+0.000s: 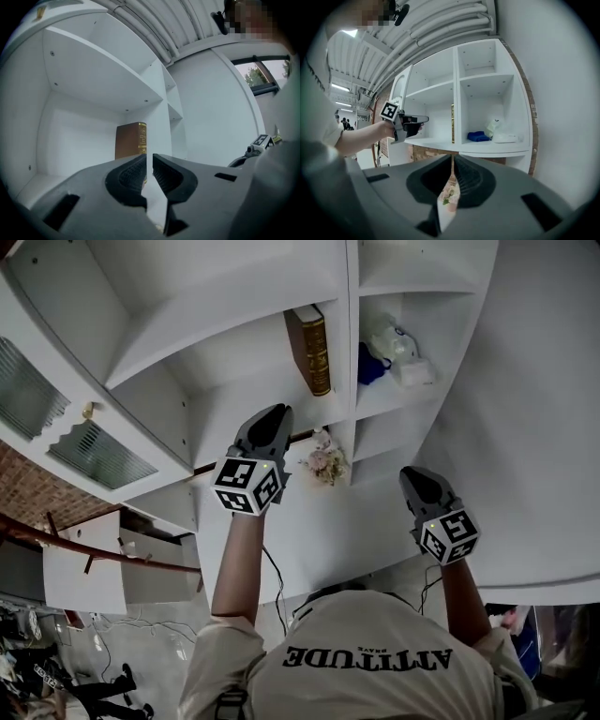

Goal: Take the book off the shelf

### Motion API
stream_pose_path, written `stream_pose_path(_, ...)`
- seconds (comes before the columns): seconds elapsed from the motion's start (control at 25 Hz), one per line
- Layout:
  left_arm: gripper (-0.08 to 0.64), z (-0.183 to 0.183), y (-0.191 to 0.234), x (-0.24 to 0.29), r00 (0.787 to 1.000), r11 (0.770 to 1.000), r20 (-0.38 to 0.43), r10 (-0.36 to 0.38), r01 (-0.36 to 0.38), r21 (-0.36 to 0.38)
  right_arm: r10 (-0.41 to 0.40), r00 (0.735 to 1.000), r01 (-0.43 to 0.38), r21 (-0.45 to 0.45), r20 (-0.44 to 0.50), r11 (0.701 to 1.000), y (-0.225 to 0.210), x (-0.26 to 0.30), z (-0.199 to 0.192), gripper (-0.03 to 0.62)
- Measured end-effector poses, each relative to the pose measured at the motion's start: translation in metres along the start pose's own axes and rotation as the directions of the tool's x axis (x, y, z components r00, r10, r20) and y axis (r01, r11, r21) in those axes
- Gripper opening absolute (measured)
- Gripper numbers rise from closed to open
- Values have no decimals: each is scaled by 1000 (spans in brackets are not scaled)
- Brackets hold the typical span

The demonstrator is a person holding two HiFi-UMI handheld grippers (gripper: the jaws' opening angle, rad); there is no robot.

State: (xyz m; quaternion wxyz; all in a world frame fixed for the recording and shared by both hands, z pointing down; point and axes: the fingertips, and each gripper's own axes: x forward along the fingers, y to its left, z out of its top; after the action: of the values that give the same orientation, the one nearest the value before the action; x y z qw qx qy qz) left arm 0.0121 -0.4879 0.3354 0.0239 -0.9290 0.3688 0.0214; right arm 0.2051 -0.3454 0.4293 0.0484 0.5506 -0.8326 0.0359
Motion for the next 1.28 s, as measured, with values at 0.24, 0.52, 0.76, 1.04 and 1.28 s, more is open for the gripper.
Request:
stream_pose_path(0.24,29,4,19,43,999,998,-26,-45,46,31,-4,1000,4,-24,-13,1000,-1,16,6,35)
stream_pose_path(0.52,181,2,40,92,990,992,-68,-127,129,18,-21,999,21,-17,-43,1000,-4,28,-2,35)
stream_pose_path(0.76,282,-2,47,127,961,966,-115,-252,256,24,-47,996,47,-1,-75,999,-11,32,-13,35)
stream_pose_path(1.04,304,-2,47,150,940,945,-150,-308,320,66,-58,994,59,4,-96,998,-10,33,-21,35)
stream_pose_path(1.28,302,-2,46,156,925,929,-126,-358,366,52,-72,991,74,11,-108,997,-10,29,-27,35)
